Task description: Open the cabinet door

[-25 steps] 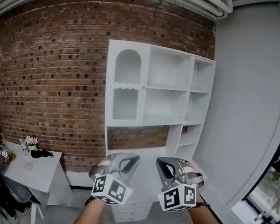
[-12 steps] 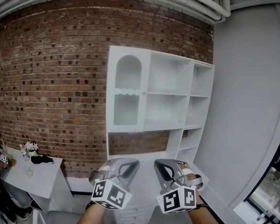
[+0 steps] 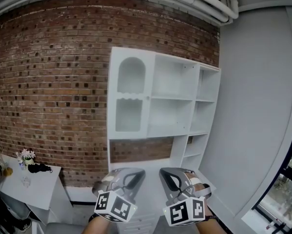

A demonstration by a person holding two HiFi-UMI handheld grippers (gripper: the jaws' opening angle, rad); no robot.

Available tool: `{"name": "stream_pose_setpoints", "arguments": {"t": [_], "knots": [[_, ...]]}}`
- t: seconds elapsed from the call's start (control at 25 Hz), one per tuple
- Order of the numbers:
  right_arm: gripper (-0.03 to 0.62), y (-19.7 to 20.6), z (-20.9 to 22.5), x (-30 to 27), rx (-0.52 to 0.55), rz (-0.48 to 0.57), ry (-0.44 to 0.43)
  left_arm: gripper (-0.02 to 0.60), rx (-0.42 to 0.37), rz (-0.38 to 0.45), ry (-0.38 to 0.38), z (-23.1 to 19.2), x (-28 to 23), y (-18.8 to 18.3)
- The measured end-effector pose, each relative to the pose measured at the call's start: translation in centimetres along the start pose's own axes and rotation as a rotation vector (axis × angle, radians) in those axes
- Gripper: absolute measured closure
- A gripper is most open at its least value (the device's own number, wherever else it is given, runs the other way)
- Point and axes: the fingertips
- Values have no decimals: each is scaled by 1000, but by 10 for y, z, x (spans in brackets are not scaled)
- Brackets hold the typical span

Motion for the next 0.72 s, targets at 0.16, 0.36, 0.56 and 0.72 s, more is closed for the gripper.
{"name": "stream_pose_setpoints", "arguments": {"t": [0.16,0.36,0.56,0.72], "knots": [[588,8,9,-8,-5,25,-5,578,-5,-16,-5,-1,-14,4],[588,24,23,-21,-10,68,-23,578,-19,-53,-17,-2,-37,10],[588,53,41,-33,-15,101,-40,578,-26,-77,-36,1,-70,11],[588,83,53,-44,-19,126,-54,578,-14,-103,-55,9,-100,19]]}}
Point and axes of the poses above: the fingertips, and each gripper's own axes: x backward along the fingers, z to its right, y out of its underside, and after that the axes turned 9 degrees about -y, right-handed
